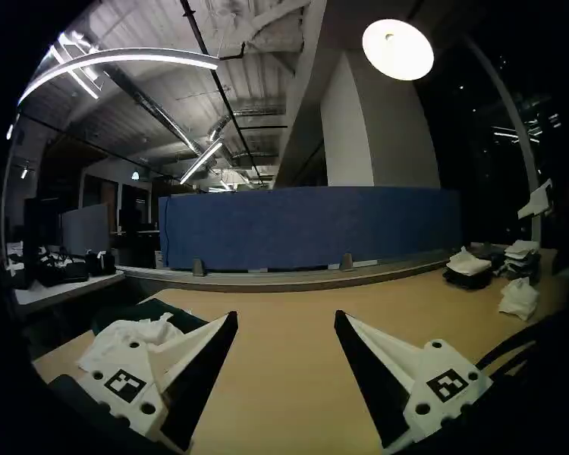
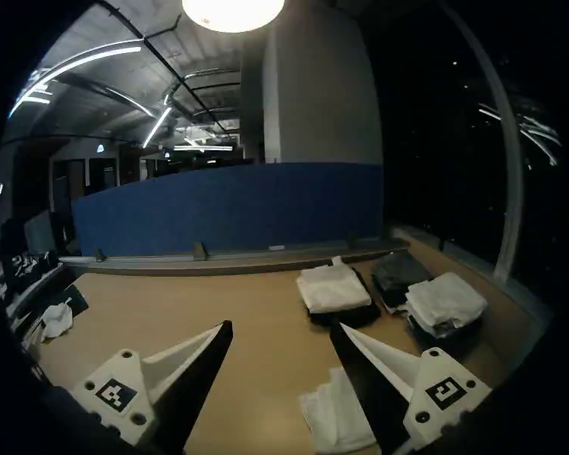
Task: Fold towel
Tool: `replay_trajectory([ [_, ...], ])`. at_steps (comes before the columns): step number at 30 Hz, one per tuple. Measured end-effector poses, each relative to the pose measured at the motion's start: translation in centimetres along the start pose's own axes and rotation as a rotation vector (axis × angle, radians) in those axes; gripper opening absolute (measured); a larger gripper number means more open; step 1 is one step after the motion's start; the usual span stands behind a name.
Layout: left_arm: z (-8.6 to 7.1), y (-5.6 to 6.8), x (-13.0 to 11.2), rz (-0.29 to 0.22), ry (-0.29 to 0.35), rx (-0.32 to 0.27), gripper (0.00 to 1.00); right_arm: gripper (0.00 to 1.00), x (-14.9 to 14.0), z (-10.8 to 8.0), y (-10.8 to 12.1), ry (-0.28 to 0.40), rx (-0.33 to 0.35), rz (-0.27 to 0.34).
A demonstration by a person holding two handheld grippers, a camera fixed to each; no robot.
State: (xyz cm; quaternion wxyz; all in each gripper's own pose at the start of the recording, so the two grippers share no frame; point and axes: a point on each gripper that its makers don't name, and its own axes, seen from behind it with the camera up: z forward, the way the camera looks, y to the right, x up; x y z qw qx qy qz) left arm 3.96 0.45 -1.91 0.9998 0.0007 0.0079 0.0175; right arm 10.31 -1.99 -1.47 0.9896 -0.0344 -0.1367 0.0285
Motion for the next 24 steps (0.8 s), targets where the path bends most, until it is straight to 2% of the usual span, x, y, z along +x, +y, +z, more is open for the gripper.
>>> replay_trajectory([
  [9, 0.9, 0.3, -2.3, 0.009, 0.001, 0.002, 0.94, 1.00, -0.4, 1.3, -0.1, 0.013, 0.004, 0.016],
  [24, 1.6, 0.0, -3.8, -0.038, -0.009, 0.005, 0.95, 1.00, -0.2, 2.0, -0.7, 0.013, 0.028, 0.004],
])
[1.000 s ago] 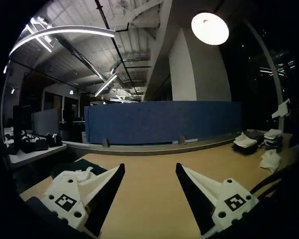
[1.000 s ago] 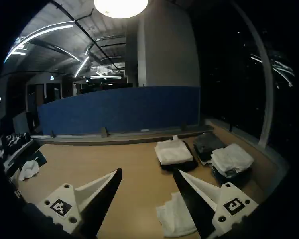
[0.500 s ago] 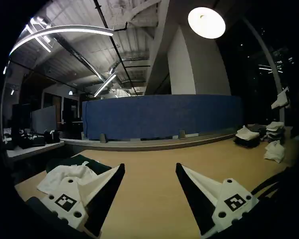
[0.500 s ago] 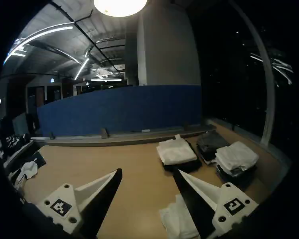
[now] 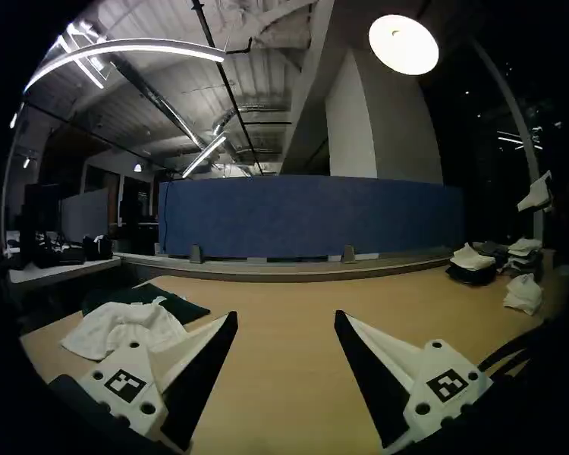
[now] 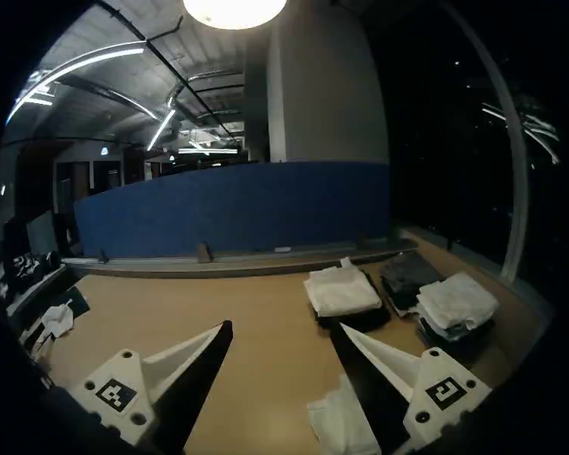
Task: Fold towel
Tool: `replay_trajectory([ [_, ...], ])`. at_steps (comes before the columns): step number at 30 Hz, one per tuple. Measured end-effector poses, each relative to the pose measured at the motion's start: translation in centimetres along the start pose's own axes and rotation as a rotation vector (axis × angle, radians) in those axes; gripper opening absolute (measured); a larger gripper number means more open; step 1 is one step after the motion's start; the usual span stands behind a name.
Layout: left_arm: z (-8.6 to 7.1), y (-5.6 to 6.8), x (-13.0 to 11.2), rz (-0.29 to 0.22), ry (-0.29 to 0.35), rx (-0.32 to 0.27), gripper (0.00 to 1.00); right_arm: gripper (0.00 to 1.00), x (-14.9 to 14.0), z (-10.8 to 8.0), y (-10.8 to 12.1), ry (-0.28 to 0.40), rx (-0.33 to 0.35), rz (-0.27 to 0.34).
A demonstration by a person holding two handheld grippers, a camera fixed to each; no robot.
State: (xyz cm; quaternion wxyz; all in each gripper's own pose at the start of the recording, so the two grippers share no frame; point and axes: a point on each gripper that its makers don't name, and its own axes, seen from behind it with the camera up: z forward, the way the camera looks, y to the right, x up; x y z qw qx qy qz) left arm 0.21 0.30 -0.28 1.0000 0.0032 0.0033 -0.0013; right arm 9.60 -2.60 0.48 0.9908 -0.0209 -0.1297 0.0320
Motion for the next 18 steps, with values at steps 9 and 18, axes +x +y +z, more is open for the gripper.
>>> replay_trajectory([
  [9, 0.2, -0.2, -0.2, 0.002, -0.006, 0.003, 0.95, 1.00, -0.1, 0.2, 0.6, 0.001, -0.007, 0.012],
  [18, 0.1, -0.4, -0.2, 0.002, -0.006, 0.004, 0.95, 1.00, -0.2, 0.3, 1.0, 0.014, 0.000, 0.029],
])
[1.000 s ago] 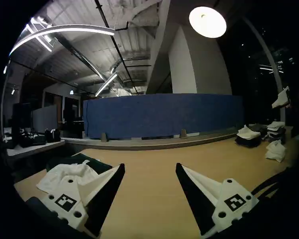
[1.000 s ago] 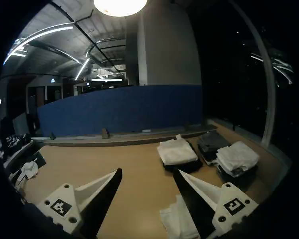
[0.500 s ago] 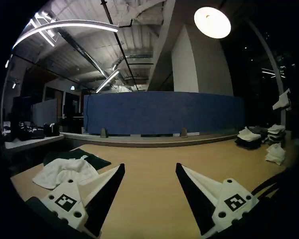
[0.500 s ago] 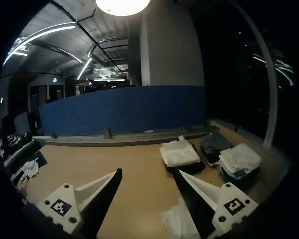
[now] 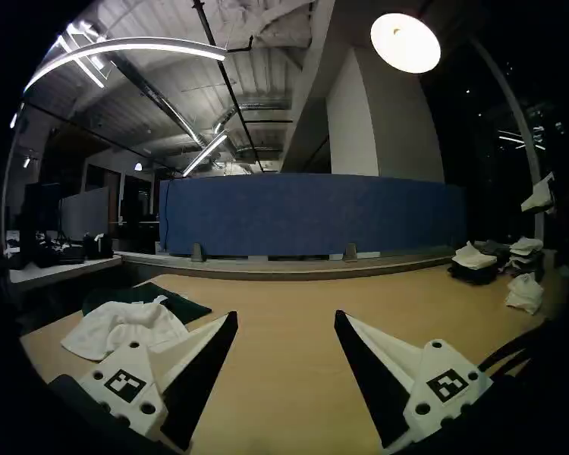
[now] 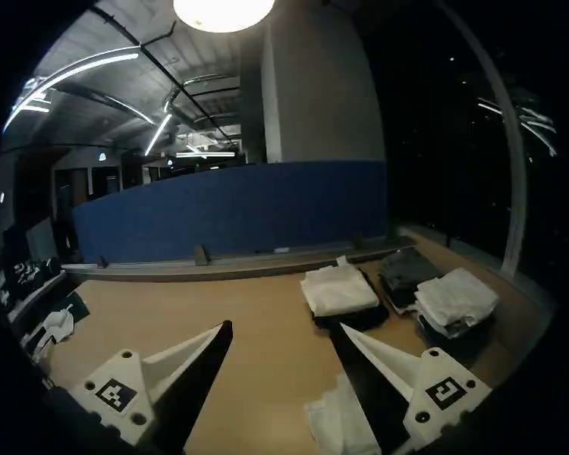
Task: Fold towel
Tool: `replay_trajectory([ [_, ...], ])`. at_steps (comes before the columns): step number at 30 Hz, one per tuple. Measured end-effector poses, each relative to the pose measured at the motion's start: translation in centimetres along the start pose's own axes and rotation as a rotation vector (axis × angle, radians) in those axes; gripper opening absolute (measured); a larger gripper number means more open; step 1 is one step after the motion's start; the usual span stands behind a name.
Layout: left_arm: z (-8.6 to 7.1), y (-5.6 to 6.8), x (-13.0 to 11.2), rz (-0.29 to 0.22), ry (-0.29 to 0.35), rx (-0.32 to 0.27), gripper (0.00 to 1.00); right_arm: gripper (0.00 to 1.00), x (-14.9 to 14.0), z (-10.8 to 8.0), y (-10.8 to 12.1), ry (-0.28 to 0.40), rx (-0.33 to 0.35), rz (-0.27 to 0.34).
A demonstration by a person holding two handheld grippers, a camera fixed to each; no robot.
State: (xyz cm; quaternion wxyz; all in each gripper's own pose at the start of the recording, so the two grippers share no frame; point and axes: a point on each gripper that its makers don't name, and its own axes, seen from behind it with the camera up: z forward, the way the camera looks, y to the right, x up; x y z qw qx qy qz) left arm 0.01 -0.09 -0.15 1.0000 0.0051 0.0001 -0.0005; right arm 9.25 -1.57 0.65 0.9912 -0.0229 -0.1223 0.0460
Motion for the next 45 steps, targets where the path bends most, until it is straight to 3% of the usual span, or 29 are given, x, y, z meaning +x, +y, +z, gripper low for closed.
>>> replay_trajectory([
  [12, -0.1, 0.0, 0.1, 0.001, 0.000, 0.000, 0.96, 1.00, 0.6, -0.3, -1.0, 0.086, 0.066, 0.038],
  [21, -0.2, 0.1, 0.1, 0.001, 0.000, 0.000, 0.96, 1.00, -1.6, -0.1, -0.8, 0.140, 0.103, 0.035],
  [33, -0.1, 0.1, 0.1, 0.001, 0.000, 0.000, 0.96, 1.00, -5.5, 0.1, 2.0, 0.146, 0.069, -0.017],
  [45, -0.1, 0.0, 0.1, 0.001, 0.000, 0.000, 0.96, 1.00, -7.3, 0.5, 1.5, 0.184, 0.103, -0.024],
])
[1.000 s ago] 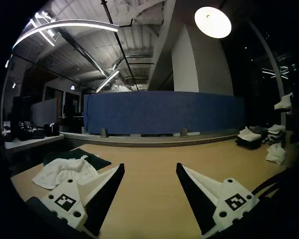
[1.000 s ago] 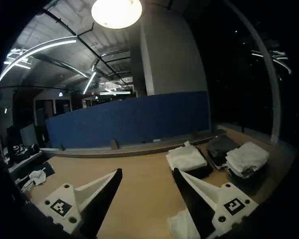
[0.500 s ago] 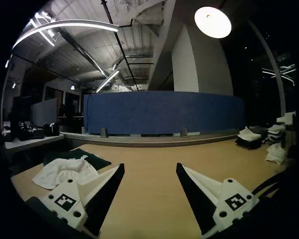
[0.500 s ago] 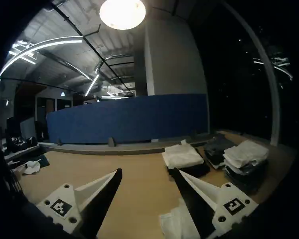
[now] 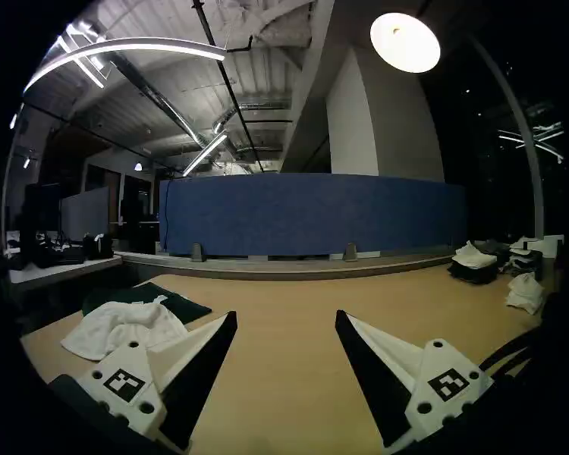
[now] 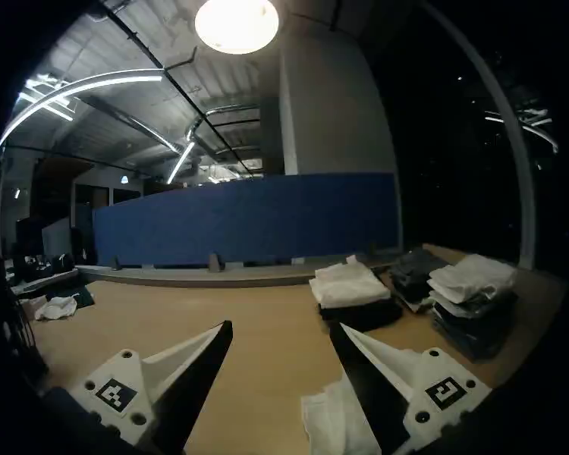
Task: Fold towel
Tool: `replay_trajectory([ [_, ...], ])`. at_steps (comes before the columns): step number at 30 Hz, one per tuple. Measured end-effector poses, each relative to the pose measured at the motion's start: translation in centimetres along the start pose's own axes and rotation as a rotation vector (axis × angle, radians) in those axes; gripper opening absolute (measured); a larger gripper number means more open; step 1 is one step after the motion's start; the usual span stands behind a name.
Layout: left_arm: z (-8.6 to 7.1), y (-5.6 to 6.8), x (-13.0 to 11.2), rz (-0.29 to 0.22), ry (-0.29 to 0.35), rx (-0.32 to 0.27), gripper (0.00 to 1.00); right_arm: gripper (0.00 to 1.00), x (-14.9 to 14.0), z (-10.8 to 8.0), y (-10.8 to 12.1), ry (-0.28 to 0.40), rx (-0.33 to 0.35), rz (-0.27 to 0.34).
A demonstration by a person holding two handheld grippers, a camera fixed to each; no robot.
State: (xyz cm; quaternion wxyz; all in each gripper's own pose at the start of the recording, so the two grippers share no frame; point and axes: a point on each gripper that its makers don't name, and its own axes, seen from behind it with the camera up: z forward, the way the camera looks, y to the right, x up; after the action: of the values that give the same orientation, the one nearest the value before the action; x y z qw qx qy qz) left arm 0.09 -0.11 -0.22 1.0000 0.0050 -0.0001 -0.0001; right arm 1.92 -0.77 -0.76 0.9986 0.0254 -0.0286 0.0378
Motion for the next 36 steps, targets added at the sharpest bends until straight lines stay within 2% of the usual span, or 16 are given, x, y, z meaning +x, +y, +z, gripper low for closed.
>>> replay_trajectory([
  [9, 0.0, 0.1, 0.0, 0.000, 0.000, 0.000, 0.96, 1.00, -0.2, 0.3, 0.9, 0.038, -0.022, 0.016],
  [15, 0.0, 0.1, 0.0, 0.000, 0.000, 0.000, 0.97, 1.00, -0.8, 0.2, 0.7, 0.044, -0.019, 0.015],
  [32, 0.0, 0.1, 0.0, 0.000, 0.000, 0.000, 0.97, 0.99, -1.9, 0.6, -0.8, 0.059, -0.018, -0.074],
  [36, 0.0, 0.0, 0.0, 0.000, 0.000, 0.000, 0.97, 1.00, -1.8, 0.6, -0.7, 0.059, -0.026, -0.077],
])
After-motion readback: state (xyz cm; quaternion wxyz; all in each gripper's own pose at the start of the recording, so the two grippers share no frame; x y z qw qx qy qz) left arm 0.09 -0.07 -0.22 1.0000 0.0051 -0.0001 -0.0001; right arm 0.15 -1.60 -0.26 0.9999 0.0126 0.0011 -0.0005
